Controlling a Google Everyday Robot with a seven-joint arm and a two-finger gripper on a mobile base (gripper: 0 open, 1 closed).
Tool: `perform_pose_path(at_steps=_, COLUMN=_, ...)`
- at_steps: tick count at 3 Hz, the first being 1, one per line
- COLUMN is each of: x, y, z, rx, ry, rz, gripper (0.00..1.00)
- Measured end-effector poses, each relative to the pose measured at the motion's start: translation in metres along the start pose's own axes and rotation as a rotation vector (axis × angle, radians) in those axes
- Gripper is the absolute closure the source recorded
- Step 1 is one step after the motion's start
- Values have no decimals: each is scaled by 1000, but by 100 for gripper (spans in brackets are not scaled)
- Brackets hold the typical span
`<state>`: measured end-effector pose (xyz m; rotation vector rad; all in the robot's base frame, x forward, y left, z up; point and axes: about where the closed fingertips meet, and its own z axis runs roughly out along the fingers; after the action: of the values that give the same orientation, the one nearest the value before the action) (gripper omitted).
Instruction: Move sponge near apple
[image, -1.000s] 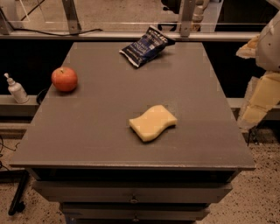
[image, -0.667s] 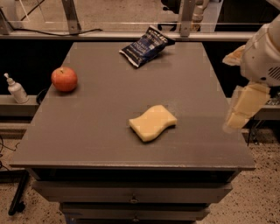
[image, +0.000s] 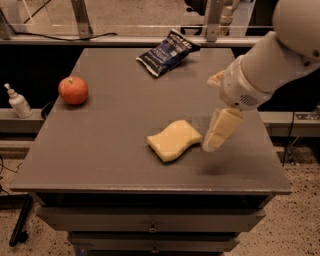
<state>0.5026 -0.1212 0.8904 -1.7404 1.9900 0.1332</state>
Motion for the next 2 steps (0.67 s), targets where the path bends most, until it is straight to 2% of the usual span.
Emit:
perform_pose_path(at_steps=1, x=-15, y=1, z=42, rx=-47, ry=-51, rz=26, gripper=0)
perform_pose_path(at_steps=2, x=-22, y=8, z=66, rx=-85, ry=-75, rz=49, gripper=17)
